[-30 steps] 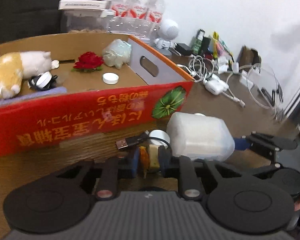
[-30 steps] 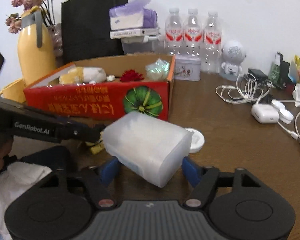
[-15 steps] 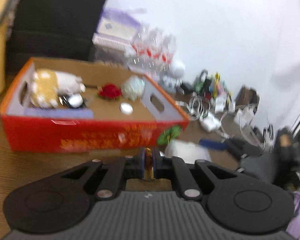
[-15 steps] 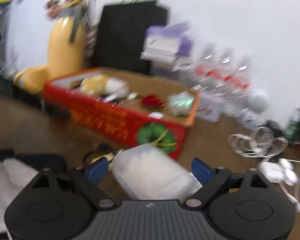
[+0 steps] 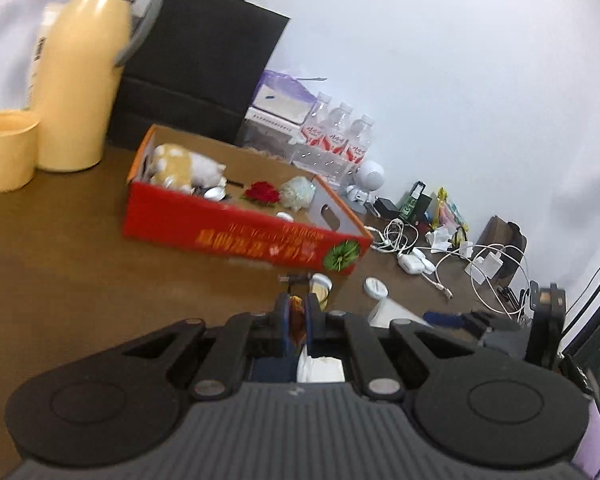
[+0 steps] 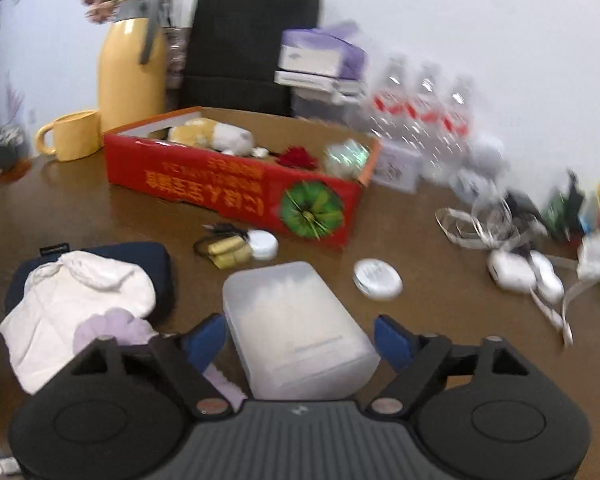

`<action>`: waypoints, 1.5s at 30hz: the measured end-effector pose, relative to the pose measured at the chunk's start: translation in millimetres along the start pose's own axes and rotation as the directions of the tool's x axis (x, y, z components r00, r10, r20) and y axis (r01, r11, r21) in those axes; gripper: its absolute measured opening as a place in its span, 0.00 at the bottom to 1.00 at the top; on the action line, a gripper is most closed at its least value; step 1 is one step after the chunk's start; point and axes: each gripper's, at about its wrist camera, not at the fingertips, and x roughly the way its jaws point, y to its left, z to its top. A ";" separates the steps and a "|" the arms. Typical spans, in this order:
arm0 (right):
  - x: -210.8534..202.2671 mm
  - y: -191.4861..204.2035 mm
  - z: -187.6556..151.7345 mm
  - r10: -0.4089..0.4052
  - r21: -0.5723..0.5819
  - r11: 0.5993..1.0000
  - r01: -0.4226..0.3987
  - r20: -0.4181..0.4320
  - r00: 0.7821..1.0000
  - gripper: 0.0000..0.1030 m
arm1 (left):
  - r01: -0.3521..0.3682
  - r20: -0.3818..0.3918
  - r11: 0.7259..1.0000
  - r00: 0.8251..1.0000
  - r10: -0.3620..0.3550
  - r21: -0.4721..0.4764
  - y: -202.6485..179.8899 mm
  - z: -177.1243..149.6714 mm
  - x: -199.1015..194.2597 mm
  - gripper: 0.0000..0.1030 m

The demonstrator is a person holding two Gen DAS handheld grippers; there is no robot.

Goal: Organize objects

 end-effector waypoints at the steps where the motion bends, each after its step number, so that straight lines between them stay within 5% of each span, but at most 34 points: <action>1: -0.9 -2.8 1.1 0.003 -0.001 1.000 -0.003 0.006 1.000 0.89 | 0.004 -0.005 1.000 1.000 -0.004 -0.005 2.2 -4.1 -4.4 0.08; 4: 17.1 -8.4 8.8 0.076 -0.054 0.996 -0.077 -0.018 0.997 0.92 | -0.005 -0.014 1.000 1.000 0.005 -0.023 5.2 -10.5 -9.9 0.08; 6: 32.2 -14.7 13.0 0.127 -0.014 0.992 -0.128 -0.067 0.990 0.71 | -0.011 -0.002 1.000 1.000 0.011 -0.018 4.7 -13.0 -17.4 0.08; 8: 35.3 -18.6 17.9 0.158 0.056 0.987 -0.153 -0.100 0.982 0.64 | -0.017 0.018 1.000 1.000 0.017 -0.008 4.9 -15.2 -29.5 0.08; 13: 6.1 -8.5 17.8 0.037 0.057 0.998 -0.032 -0.090 0.995 0.62 | -0.040 0.048 0.999 0.998 0.041 -0.023 16.2 -13.5 -48.0 0.08; 18: -43.2 -28.1 38.2 -0.024 0.158 0.987 0.018 0.034 0.999 0.62 | -0.020 0.066 1.000 0.998 0.019 0.017 17.8 11.2 -39.0 0.08; 22: -57.3 -38.1 89.1 -0.008 0.213 0.977 -0.023 0.145 0.989 0.62 | 0.008 0.074 0.994 0.997 -0.016 0.109 8.8 66.0 -3.1 0.08; 25: -32.3 -39.9 130.7 0.022 0.234 0.970 -0.059 0.154 0.988 0.62 | -0.004 0.061 0.982 0.998 -0.007 0.187 -6.4 108.7 41.4 0.08; 31: 75.1 -31.4 196.5 0.011 0.210 0.978 -0.015 0.019 1.000 0.62 | -0.021 -0.115 0.981 0.992 0.044 0.195 -19.6 160.6 177.2 0.08; 36: 162.2 -24.2 193.5 -0.065 0.238 0.966 0.101 -0.156 0.986 0.62 | -0.144 -0.294 0.980 0.939 0.178 0.135 7.1 149.4 283.9 0.08; 40: 196.9 -11.7 177.4 -0.113 0.152 0.976 0.157 -0.266 0.957 0.61 | -0.185 -0.347 0.974 0.912 0.220 0.132 21.5 136.4 309.0 0.10; 42: 191.8 -4.7 179.1 -0.133 0.124 0.977 0.176 -0.291 0.947 0.61 | -0.168 -0.313 0.979 0.929 0.196 0.114 22.5 138.6 299.6 0.16; 45: 162.5 -12.6 193.8 -0.092 0.194 0.971 0.137 -0.222 0.971 0.67 | -0.157 -0.255 0.982 0.950 0.179 0.105 19.8 153.3 274.5 0.29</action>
